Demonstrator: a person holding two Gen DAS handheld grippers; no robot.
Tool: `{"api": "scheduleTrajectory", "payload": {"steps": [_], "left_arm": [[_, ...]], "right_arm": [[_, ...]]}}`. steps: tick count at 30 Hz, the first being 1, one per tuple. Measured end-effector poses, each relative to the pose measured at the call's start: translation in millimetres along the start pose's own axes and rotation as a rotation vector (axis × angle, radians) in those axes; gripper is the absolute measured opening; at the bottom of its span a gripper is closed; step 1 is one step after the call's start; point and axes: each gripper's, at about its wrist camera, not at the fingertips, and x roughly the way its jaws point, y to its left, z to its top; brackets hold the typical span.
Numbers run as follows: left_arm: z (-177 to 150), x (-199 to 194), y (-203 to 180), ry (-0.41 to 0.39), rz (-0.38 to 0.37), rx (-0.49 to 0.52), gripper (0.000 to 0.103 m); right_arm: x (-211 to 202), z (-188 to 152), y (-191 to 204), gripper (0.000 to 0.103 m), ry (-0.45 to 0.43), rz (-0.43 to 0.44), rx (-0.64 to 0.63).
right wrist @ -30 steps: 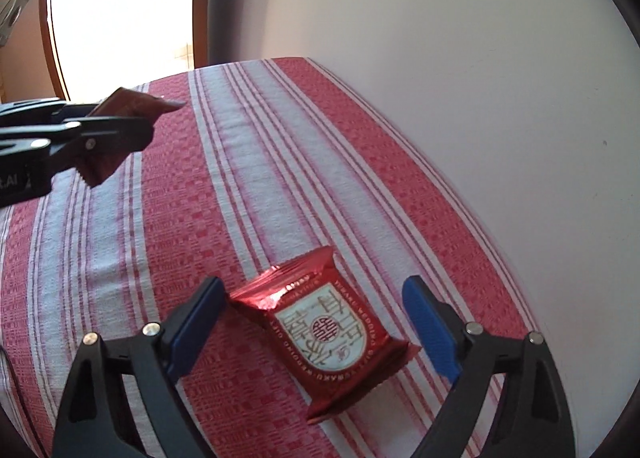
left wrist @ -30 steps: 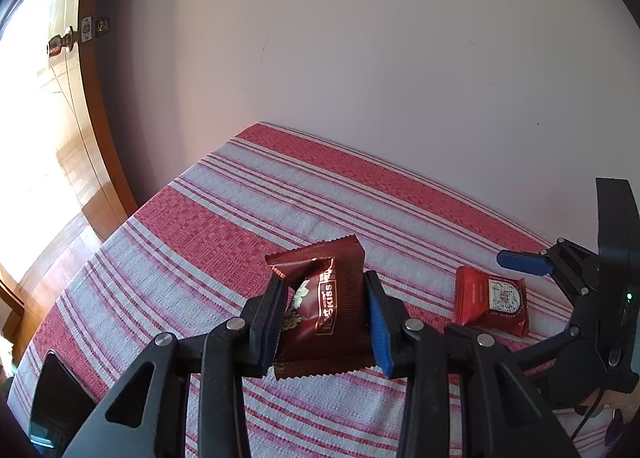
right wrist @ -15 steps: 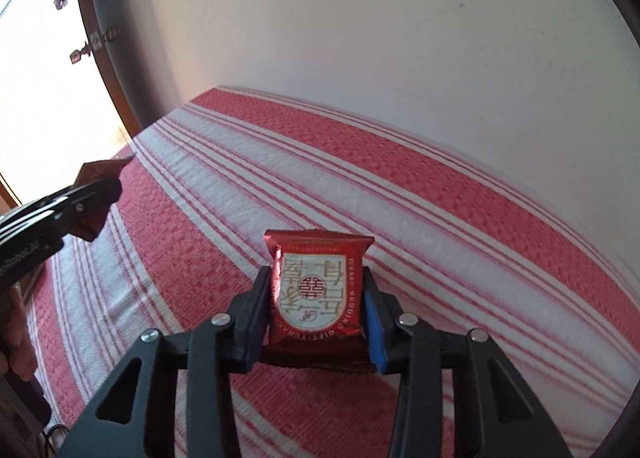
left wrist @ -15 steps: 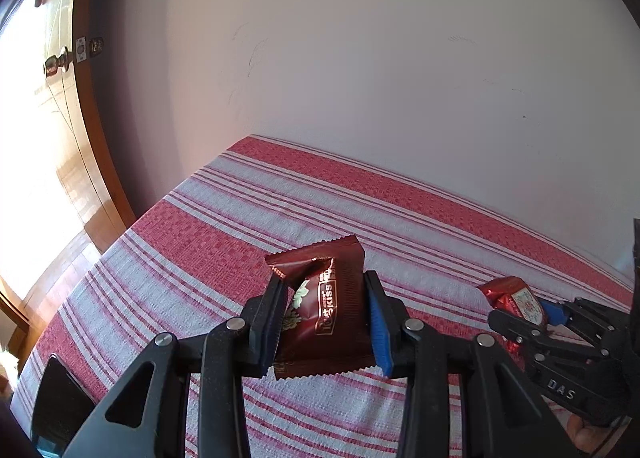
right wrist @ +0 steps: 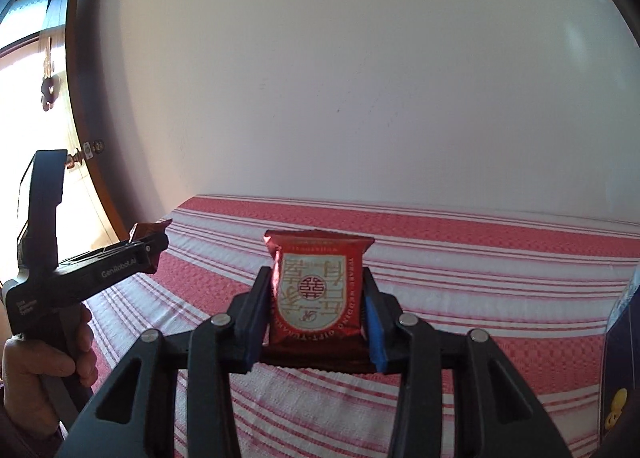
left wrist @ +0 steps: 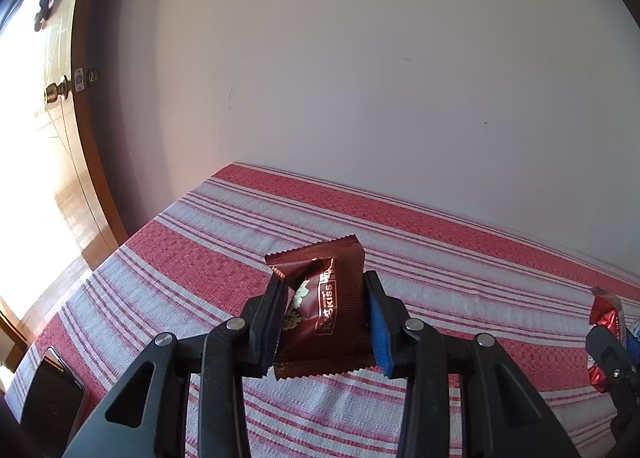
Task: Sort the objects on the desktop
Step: 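Carry both red snack packets over the tin with both grippers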
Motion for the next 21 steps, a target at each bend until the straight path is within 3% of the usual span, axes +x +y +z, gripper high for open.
{"api": "scheduleTrajectory", "payload": {"steps": [5, 21], "left_arm": [[-4.2, -5.2, -13.5, -0.047, 0.017, 0.045, 0.041], [-12.9, -8.1, -28.0, -0.058, -0.006, 0.089, 0.041]], "right_arm": [[-21.2, -4.3, -8.5, 0.042, -0.041, -0.02, 0.006], [-43.2, -12.0, -1.2, 0.042, -0.069, -0.045, -0.031]]}}
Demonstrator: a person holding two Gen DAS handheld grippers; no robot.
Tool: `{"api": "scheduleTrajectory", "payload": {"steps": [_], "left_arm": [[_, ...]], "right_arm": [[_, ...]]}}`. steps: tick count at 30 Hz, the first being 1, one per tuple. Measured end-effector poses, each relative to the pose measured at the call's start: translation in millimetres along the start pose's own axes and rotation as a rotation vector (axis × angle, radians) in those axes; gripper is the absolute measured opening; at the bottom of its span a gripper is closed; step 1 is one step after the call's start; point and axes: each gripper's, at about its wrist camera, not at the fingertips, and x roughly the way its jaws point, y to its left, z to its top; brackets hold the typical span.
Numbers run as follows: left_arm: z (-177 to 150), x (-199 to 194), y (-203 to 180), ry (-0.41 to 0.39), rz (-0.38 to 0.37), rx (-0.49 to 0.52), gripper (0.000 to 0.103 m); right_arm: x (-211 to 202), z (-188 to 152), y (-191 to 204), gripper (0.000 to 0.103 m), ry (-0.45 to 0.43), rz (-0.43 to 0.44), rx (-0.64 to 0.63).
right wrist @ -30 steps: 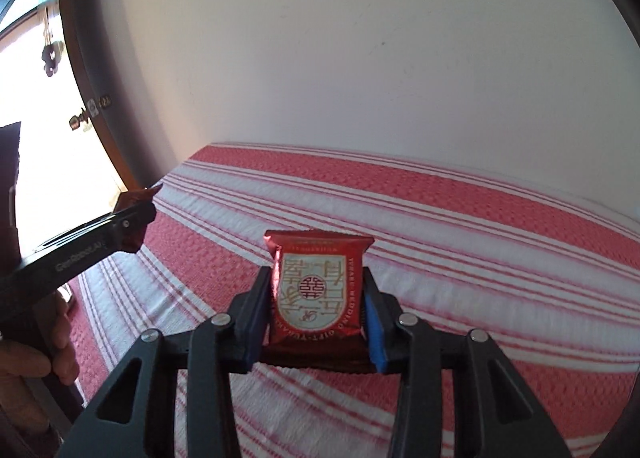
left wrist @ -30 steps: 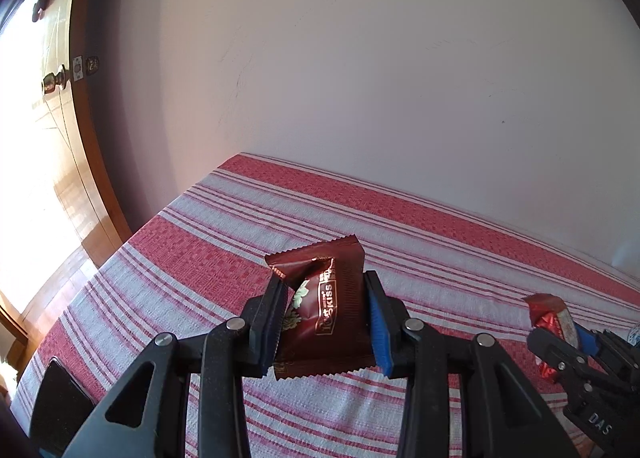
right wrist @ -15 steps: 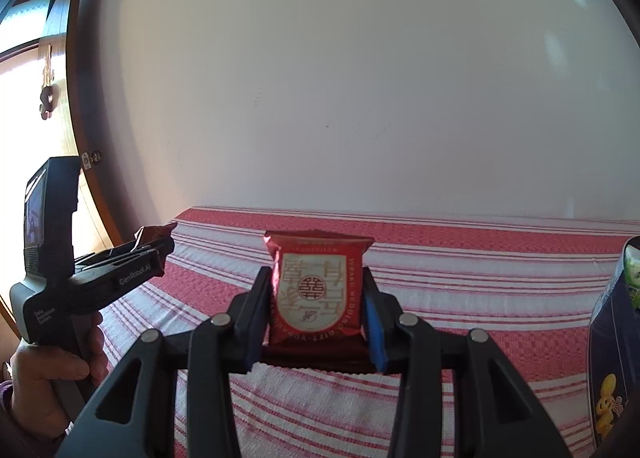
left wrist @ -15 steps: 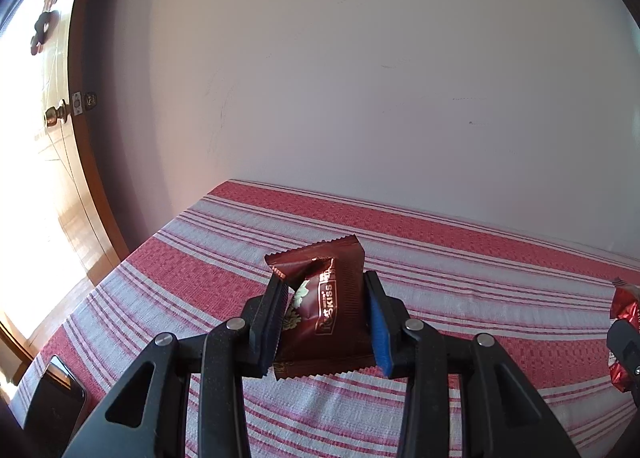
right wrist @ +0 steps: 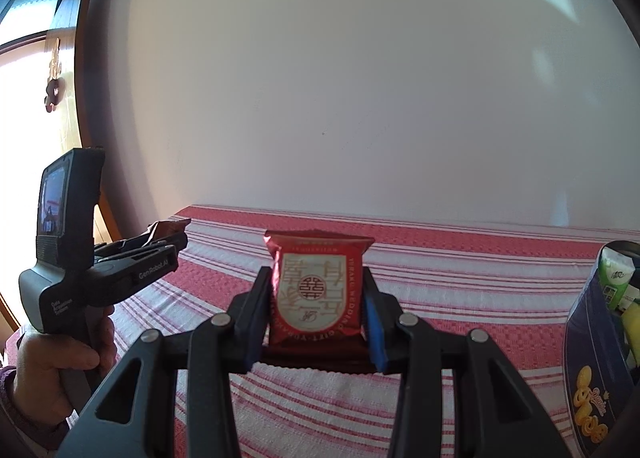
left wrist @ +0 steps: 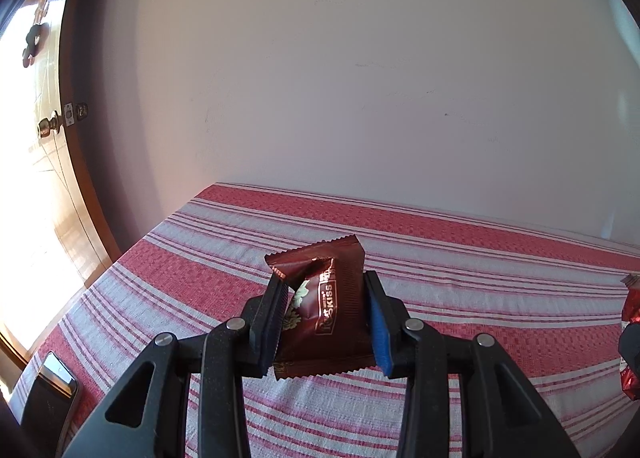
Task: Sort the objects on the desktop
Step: 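Carry both red snack packets over the tin with both grippers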
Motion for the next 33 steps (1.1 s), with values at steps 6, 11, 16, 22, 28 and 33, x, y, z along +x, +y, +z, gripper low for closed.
{"api": "scheduleTrajectory", "payload": {"steps": [6, 11, 16, 22, 28, 33], "left_arm": [[-3.8, -7.7, -10.8, 0.002, -0.029, 0.004, 0.041], [-8.1, -14.5, -22.4, 0.005, -0.064, 0.002, 0.041], [-12.3, -22.0, -35.0, -0.001, -0.087, 0.015, 0.041], [-17.4, -33.1, -53.1, -0.009, -0.125, 0.033, 0.041], [-23.3, -40.6, -69.6, -0.008, -0.172, 0.049, 0.041], [-27.2, -46.1, -84.9, -0.008, -0.203, 0.066, 0.041]], "right_arm": [[0.6, -1.4, 6.6, 0.042, 0.0, -0.005, -0.004], [-6.3, -0.7, 4.7, 0.042, 0.007, -0.014, 0.019], [-5.7, -1.4, 10.0, 0.042, 0.008, -0.027, 0.033], [-14.5, -2.3, 15.0, 0.042, -0.006, -0.046, 0.022], [-19.8, -3.2, 20.4, 0.042, -0.014, -0.056, 0.027], [-21.5, -3.0, 31.8, 0.042, -0.028, -0.068, 0.028]]}}
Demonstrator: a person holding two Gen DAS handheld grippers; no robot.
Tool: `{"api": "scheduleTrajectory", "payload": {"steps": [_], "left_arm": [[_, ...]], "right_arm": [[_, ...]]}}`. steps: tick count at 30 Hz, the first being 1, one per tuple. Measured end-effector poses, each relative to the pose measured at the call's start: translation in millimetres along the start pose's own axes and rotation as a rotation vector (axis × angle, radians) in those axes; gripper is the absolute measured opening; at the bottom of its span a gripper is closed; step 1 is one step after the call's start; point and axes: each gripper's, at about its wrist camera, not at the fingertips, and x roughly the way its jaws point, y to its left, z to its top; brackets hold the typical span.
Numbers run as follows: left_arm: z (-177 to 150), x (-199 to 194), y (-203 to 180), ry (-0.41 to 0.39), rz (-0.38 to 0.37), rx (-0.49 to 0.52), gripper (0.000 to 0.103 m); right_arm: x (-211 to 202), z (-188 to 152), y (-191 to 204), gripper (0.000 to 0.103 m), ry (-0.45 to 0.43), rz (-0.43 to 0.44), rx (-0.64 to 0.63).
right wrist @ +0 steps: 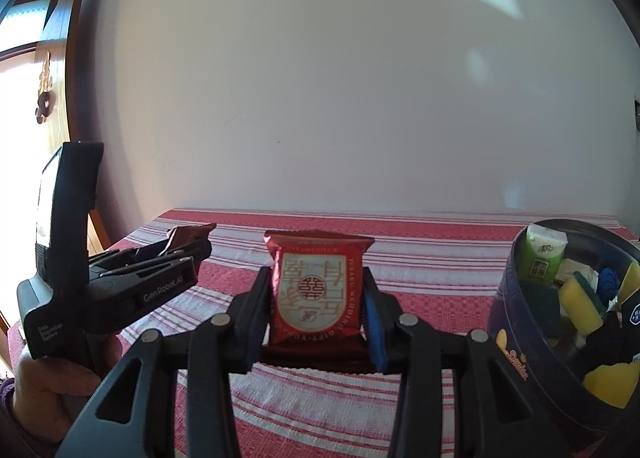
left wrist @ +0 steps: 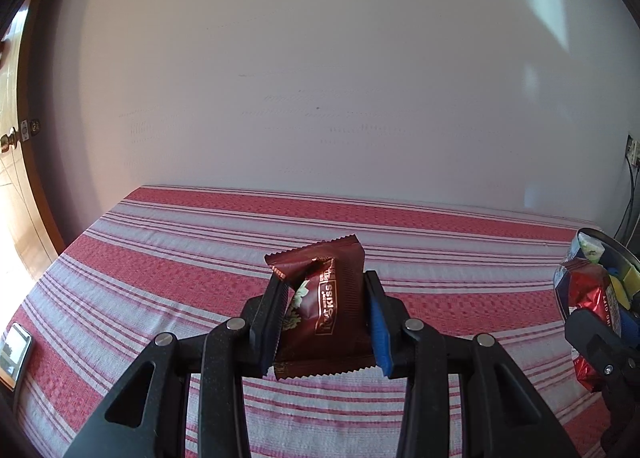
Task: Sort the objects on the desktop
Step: 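Carry both red snack packets over the tin with both grippers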
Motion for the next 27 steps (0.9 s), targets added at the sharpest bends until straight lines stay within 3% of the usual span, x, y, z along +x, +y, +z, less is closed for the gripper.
{"api": "scheduleTrajectory", "payload": {"steps": [19, 27], "left_arm": [[-0.6, -1.8, -40.7, -0.009, -0.099, 0.031, 0.041], [0.5, -28.0, -92.3, -0.041, -0.183, 0.095, 0.041]], "right_arm": [[-28.7, -4.8, 33.5, 0.042, -0.088, -0.077, -0.011], [-66.4, -9.3, 46.8, 0.042, -0.134, -0.167, -0.025]]}}
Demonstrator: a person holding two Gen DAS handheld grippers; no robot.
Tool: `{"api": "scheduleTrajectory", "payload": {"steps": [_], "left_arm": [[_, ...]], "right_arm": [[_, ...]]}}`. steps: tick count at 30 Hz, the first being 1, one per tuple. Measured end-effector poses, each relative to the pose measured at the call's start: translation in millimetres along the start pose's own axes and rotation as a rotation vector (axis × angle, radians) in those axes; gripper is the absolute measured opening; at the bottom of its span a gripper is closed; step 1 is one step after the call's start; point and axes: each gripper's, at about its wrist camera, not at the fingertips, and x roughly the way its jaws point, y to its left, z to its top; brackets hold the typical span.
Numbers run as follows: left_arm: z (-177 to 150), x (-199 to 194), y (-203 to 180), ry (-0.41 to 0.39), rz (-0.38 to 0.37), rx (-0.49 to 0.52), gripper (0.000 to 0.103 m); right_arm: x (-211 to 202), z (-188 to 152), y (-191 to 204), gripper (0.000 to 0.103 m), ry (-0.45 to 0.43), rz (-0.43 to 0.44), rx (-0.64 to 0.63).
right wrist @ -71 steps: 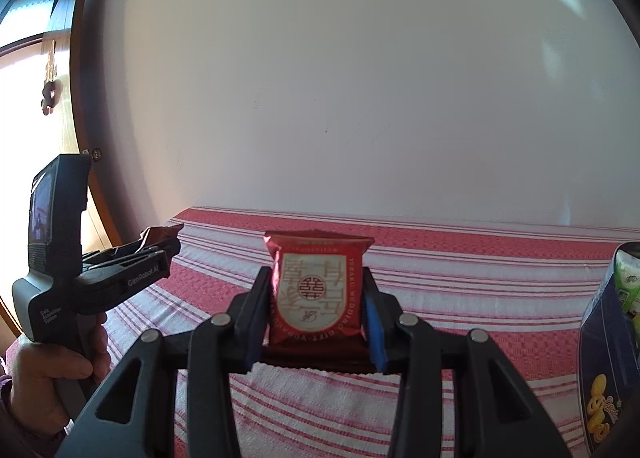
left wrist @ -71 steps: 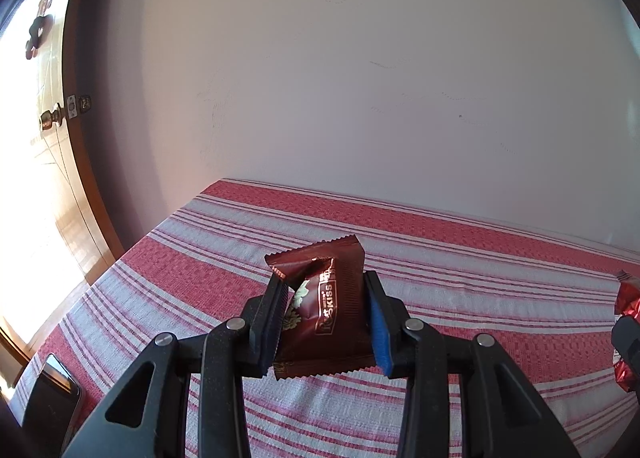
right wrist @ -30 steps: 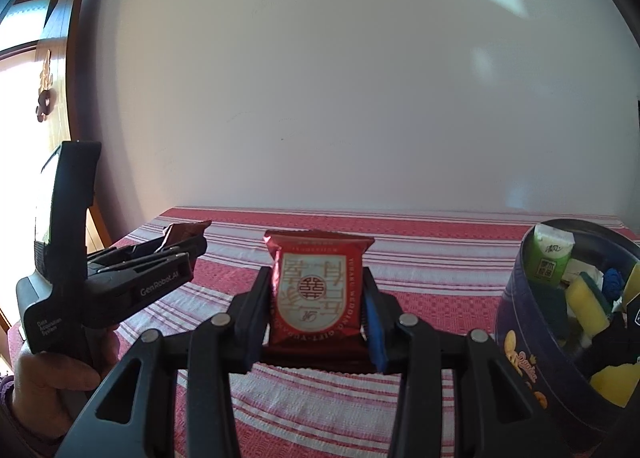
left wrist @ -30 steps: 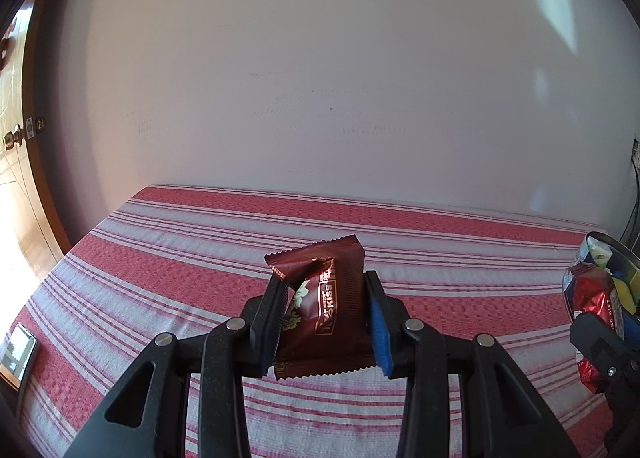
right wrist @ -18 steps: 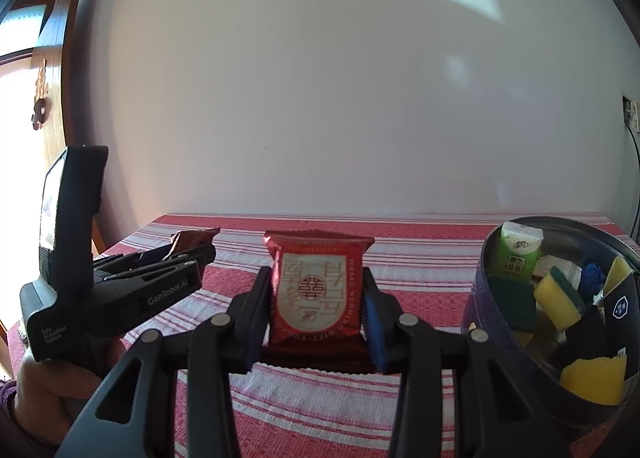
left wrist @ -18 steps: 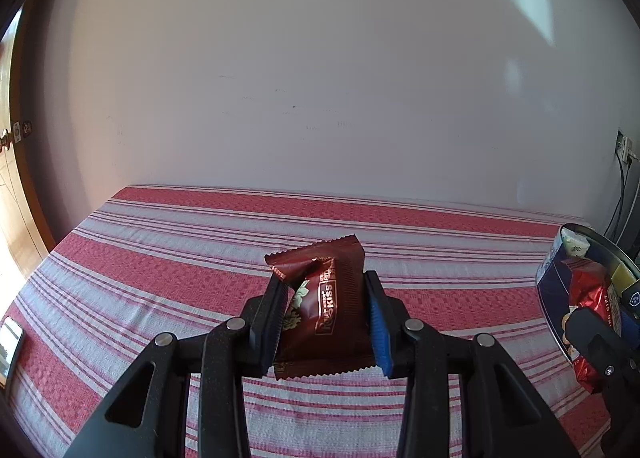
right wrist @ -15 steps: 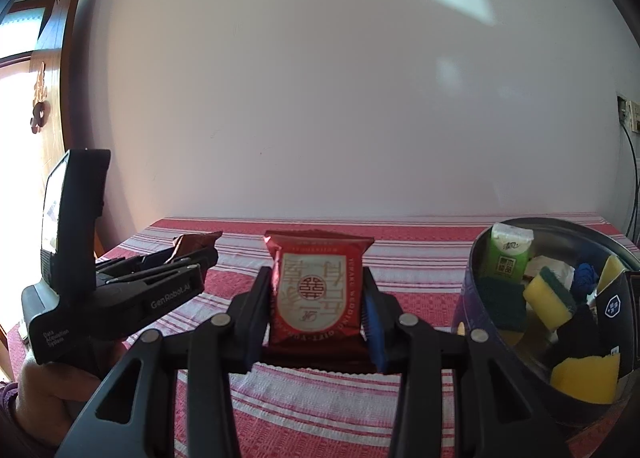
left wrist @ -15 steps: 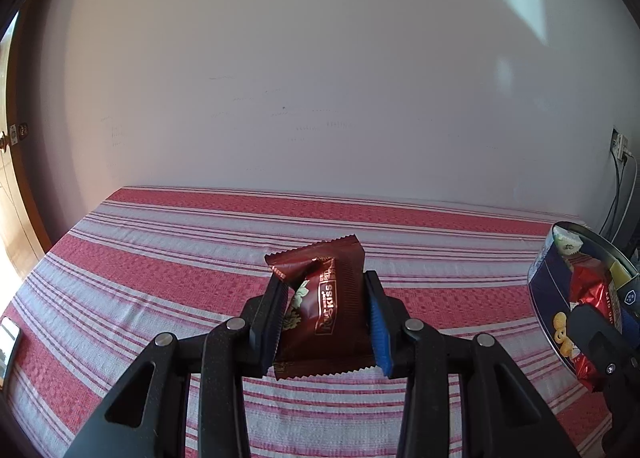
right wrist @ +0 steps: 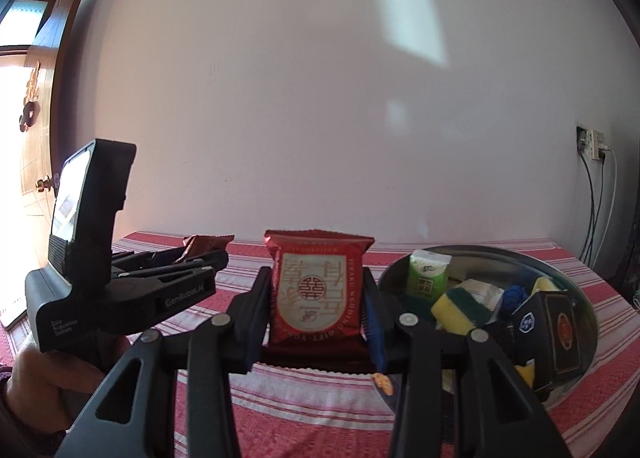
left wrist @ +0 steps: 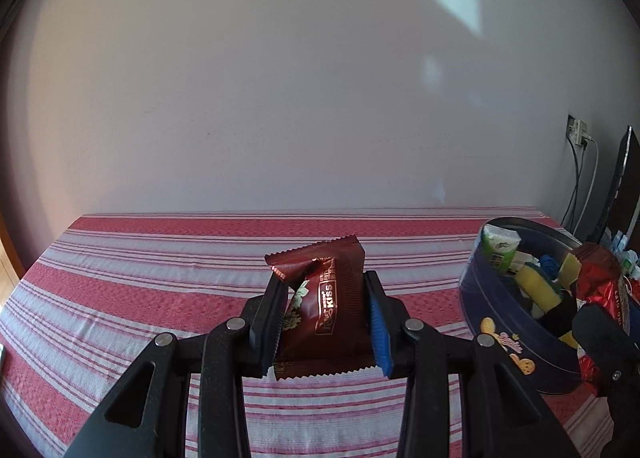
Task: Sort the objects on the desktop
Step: 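Carry both red snack packets over the tin with both grippers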
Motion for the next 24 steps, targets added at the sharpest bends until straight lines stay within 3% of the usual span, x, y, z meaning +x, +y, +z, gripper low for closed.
{"api": "scheduleTrajectory", "payload": {"steps": [9, 13, 24], "left_arm": [[16.1, -12.0, -70.9, -0.046, -0.097, 0.067, 0.041], [19.2, -8.0, -98.1, -0.048, -0.131, 0.09, 0.041], [18.7, -2.6, -150.8, -0.036, -0.198, 0.14, 0.041]], "right_arm": [[-23.9, -1.6, -3.7, 0.042, -0.032, -0.126, 0.071], [-62.3, -3.5, -21.2, 0.042, -0.04, -0.178, 0.117], [-101.9, -22.9, -25.6, 0.042, -0.033, -0.263, 0.207]]}}
